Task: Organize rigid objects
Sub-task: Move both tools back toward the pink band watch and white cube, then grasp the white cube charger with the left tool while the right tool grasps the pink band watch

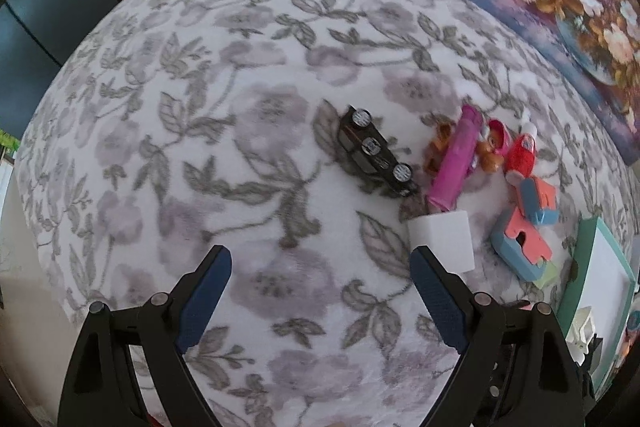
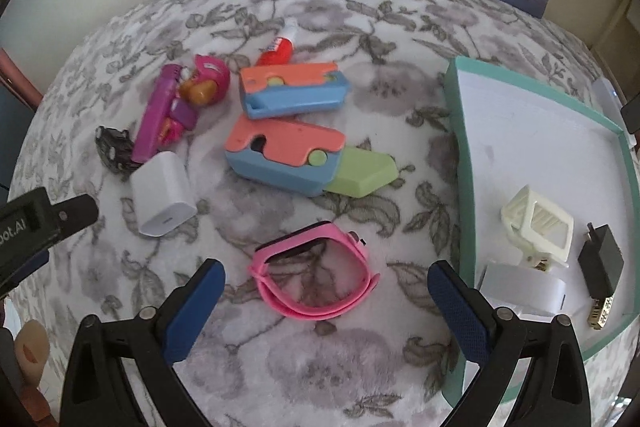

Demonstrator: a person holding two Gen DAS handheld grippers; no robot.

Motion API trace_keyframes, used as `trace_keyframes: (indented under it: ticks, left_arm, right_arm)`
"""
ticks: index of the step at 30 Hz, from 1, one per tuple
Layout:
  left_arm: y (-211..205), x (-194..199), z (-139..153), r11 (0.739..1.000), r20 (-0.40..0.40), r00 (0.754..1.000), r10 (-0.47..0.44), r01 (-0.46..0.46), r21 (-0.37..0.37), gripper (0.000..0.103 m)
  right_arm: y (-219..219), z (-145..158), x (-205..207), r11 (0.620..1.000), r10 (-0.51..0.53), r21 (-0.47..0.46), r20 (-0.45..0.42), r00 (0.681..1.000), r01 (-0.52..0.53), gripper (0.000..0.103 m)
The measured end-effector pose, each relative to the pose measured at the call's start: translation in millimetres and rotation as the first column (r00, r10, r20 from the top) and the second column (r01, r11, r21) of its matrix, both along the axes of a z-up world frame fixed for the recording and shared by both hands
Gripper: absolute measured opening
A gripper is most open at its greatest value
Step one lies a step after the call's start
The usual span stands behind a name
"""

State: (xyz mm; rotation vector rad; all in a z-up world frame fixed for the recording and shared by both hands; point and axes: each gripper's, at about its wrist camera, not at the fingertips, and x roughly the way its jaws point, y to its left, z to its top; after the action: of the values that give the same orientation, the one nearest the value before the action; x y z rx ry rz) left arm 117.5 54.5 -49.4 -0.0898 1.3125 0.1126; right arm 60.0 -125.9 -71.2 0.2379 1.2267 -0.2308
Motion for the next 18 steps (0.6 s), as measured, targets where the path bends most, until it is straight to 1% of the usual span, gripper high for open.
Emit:
trace_keyframes:
  ticks: [4,6,8,15,18]
  left_arm:
    - [-13.4,4.5,-8.8,0.999,-0.006,0.999,-0.034,0.034,-0.027,0.091]
    - [-18.9,6.8,-12.0,0.998,0.006,0.999,-0.044,0.044,-0.053,0.091]
    - [-26.5,10.1,-17.7,0.994,0.006,0.998,-0.059,0.059,-0.097,0.091]
    - [-49.4,15.8,-26.3,0.99,0.04,0.993,-0.113,0.115,-0.08,0.091]
    - [-54.0,17.1,-28.2,0.987,0.043,0.991,-0.127,0.13,-0.089,0.091]
  right_arm:
    - [-2.0,-7.6,0.6,1.0,-0.01,-0.004,-0.014,1.0,0.01,0.102]
    - [-2.7,-10.9,1.8,1.0,-0.009,-0.003,-0.018,1.0,0.009,0.101]
    - [-1.6,-13.1,2.9,1.0,-0.006,-0.004,-0.022,1.0,0.006,0.1]
    - [0.5,-25.8,7.5,1.0,0.009,-0.01,-0.04,0.999,-0.01,0.1]
    - [0.5,-26.6,8.6,1.0,0.014,-0.014,-0.039,0.999,-0.014,0.1]
